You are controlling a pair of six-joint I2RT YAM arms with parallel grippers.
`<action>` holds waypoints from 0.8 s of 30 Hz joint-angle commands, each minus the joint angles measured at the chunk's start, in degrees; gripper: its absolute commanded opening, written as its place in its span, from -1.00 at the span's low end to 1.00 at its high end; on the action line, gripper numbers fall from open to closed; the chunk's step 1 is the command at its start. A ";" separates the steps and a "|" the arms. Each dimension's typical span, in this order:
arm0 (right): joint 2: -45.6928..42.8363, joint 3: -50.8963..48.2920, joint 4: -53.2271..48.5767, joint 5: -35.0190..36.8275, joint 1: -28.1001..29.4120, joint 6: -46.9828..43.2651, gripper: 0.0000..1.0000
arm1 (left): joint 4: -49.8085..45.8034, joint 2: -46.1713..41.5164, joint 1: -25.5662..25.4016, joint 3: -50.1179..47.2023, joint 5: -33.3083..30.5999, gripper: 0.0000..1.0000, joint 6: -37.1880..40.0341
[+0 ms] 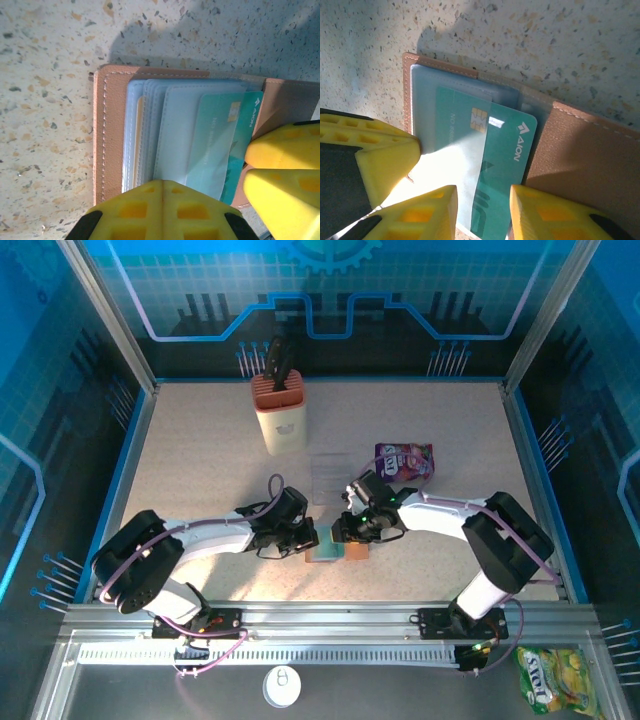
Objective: Take the credit cards out of the card holder
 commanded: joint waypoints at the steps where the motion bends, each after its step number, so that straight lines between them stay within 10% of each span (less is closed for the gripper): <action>1: -1.72 -0.41 -1.07 0.46 -0.92 -1.07 -0.33 | -2.14 -1.56 -0.26 -0.26 -1.34 -0.92 -0.19; 24: -4.88 -4.25 3.54 -4.64 -3.46 1.72 -0.25 | -1.28 -0.36 -0.98 4.07 0.65 -0.89 -0.79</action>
